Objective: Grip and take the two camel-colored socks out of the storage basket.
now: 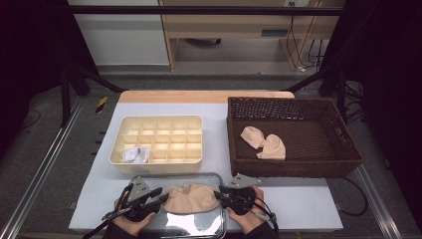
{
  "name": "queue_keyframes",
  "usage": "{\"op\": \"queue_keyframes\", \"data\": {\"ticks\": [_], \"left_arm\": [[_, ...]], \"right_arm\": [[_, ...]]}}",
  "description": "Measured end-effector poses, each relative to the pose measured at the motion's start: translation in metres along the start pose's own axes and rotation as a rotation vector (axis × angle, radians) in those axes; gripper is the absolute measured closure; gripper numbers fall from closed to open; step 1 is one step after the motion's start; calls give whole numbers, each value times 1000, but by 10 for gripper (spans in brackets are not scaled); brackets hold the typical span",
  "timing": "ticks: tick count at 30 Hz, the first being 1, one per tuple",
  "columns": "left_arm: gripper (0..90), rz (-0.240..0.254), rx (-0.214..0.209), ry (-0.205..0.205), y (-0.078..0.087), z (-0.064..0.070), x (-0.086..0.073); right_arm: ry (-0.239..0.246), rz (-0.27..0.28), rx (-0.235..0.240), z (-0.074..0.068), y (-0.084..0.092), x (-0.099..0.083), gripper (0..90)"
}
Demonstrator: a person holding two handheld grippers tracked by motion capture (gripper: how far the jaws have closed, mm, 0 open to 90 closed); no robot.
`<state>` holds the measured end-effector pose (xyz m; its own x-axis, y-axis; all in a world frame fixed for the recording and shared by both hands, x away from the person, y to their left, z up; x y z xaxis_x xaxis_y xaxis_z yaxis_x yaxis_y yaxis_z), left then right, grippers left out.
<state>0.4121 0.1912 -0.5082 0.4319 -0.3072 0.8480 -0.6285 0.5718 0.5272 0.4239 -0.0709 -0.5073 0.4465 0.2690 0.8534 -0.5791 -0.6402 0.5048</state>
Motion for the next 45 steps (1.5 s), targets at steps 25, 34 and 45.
{"op": "queue_keyframes", "data": {"ticks": [25, 34, 45], "left_arm": [[869, -18, -39, 6, 10, 19, 0], [813, 33, -51, -1, 5, 21, 3], [679, 148, -37, -10, 17, 17, 24]], "right_arm": [[-22, -25, 19, 3, 2, 0, 869], [17, -13, -40, 10, 2, 0, 807], [-34, 95, -16, 21, 21, 6, 657]]}}
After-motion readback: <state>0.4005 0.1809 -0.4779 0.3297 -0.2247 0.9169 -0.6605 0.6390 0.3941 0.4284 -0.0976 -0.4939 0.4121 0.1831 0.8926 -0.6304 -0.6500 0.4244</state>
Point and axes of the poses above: each handheld gripper's, and its own axes: y roughly backward along the jaws, x roughly out of its top, z roughly to its right, the point moved 5 cm from there along -y, roughly forward along the jaws, and after that the axes turned 7 degrees about z, right-handed, at the moved point
